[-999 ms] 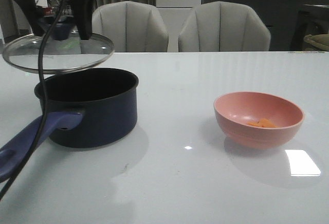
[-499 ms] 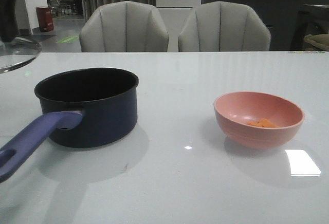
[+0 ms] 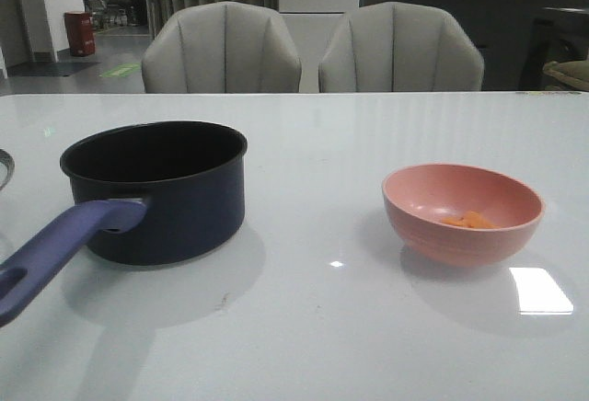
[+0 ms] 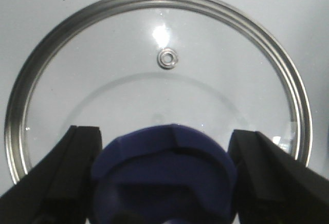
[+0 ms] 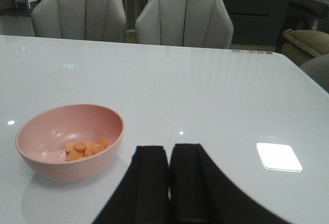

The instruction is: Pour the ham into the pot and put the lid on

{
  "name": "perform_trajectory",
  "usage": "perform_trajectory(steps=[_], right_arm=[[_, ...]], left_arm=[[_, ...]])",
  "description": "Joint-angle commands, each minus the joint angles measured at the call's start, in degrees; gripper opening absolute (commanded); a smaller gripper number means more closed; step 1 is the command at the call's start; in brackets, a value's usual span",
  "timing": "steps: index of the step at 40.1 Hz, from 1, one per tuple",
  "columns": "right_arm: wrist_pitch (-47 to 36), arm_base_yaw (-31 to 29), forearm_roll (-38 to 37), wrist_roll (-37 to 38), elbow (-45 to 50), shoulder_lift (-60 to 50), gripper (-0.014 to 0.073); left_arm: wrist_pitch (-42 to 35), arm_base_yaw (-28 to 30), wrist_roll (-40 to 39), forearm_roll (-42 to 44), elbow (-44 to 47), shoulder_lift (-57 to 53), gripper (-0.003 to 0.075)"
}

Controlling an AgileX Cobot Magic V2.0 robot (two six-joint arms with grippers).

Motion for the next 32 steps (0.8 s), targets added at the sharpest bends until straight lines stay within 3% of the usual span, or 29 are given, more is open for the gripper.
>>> perform_trajectory(steps=[1, 13, 18, 26, 32], right_arm=[[-4.7, -0.3, -0.7, -0.4, -0.3, -1.2, 0.0161], [-4.8, -0.3, -0.7, -0.4, -0.3, -1.2, 0.0161], [-4.8, -0.3, -0.7, -0.4, -0.3, -1.2, 0.0161], [-4.8, -0.3, -0.7, -0.4, -0.3, -1.2, 0.0161], [-4.8, -0.3, -0.7, -0.4, -0.3, -1.2, 0.0161]], left_arm=[[-4.5, 0.0, 0.3, -0.7, -0.7, -1.3, 0.0208], [-3.6, 0.0, 0.4, -0.8, -0.7, 4.4, 0.0221], [-4.5, 0.0, 0.5, -0.7, -0.7, 4.8, 0.0313], [-4.4, 0.0, 0.5, -0.5, -0.7, 4.8, 0.0547], [-4.4, 0.0, 0.5, -0.2, -1.3, 4.8, 0.0541]])
